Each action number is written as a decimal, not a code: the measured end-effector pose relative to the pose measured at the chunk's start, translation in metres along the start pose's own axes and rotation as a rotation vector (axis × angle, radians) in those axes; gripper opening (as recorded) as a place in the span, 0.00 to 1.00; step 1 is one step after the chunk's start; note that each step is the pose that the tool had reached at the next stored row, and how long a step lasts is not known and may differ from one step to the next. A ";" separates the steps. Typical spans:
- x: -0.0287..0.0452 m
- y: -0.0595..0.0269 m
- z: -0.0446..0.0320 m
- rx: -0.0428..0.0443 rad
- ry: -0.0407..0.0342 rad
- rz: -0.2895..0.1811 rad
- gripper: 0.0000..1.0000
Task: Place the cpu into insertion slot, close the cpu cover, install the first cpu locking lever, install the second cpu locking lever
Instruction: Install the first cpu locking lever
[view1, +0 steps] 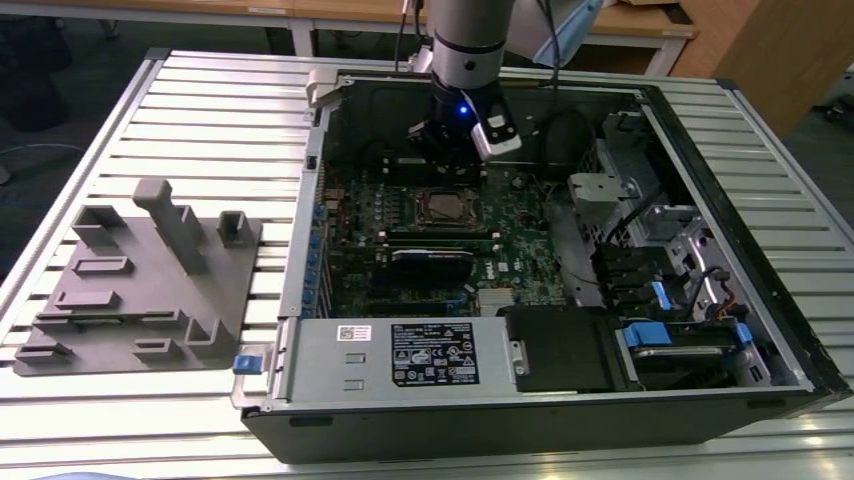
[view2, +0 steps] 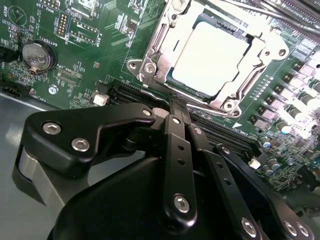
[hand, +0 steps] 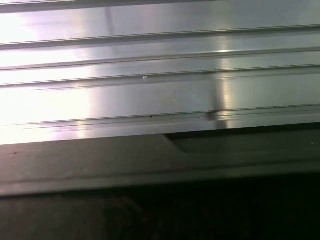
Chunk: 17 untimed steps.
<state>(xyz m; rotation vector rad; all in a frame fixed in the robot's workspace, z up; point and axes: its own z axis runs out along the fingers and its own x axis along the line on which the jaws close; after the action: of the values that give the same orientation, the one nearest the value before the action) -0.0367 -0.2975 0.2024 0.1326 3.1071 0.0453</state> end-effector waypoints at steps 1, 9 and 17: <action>0.0000 0.0000 0.0000 0.0055 -0.0005 0.000 0.11; -0.0002 0.0006 0.0000 0.0330 -0.0028 -0.001 0.11; -0.0004 0.0014 0.0000 0.0363 -0.0021 -0.001 0.11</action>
<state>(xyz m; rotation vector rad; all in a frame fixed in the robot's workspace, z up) -0.0362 -0.2961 0.2024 0.1317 3.1069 -0.0112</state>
